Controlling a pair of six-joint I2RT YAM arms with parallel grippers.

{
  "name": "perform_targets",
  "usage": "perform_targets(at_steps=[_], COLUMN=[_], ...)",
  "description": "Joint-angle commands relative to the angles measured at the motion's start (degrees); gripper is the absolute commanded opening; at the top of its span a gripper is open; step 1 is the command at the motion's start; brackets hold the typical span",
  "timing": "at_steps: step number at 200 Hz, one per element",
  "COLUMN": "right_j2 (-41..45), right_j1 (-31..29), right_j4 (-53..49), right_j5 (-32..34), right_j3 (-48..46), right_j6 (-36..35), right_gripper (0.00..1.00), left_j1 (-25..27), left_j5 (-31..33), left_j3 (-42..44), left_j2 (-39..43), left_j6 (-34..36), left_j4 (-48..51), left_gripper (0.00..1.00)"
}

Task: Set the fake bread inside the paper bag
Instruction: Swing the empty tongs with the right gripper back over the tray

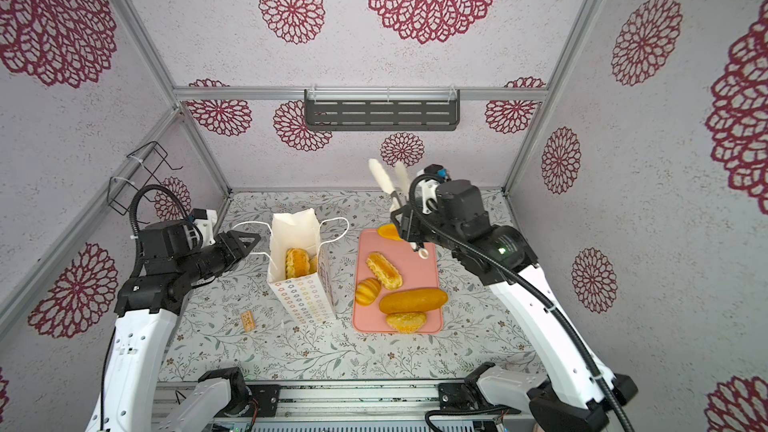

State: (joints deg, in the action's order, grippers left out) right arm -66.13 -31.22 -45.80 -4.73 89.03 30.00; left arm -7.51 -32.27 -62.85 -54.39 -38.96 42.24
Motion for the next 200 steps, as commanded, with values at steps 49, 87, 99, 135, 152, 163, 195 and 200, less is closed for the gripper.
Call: perform_targets(at_steps=[49, 87, 99, 135, 152, 163, 195, 200], right_j2=[-3.3, -10.5, -12.3, -17.6, -19.8, -21.1, -25.5, -26.3], right_j1=[5.1, 5.1, 5.0, 3.4, 1.5, 0.5, -1.7, -2.2], right_j4=[0.2, -4.5, -5.5, -10.7, -12.8, -13.7, -14.7, -15.0], right_j5=[-6.2, -7.4, -8.7, -7.4, -4.6, -3.1, 0.5, 1.2], right_j3=[-18.0, -17.6, -17.3, -14.2, -12.4, -11.4, -9.2, -8.7], right_j6=[-0.2, -5.9, -8.0, -12.7, -14.3, -14.7, -15.2, -15.3], right_gripper=[0.46, 0.46, 0.46, 0.47, 0.49, 0.51, 0.54, 0.55], left_j1=[-0.4, -0.4, -0.4, -0.4, -0.4, -0.4, -0.4, -0.5], left_j5=[0.8, 0.0, 0.0, -0.1, -0.2, -0.4, -0.9, -0.9], left_j3=[0.0, -0.3, 0.0, 0.7, 0.8, 0.8, 0.0, -0.1], left_j2=[1.2, -0.1, -0.1, 0.6, 0.5, 0.3, -0.3, -0.4], left_j6=[0.9, 1.2, 0.9, 0.3, 0.4, 0.6, 0.9, 1.1], left_j4=[0.2, 0.4, -0.1, -1.1, -1.1, -1.1, -0.9, -0.9], left_gripper=[0.80, 0.81, 0.81, 0.81, 0.81, 0.81, 0.81, 0.81])
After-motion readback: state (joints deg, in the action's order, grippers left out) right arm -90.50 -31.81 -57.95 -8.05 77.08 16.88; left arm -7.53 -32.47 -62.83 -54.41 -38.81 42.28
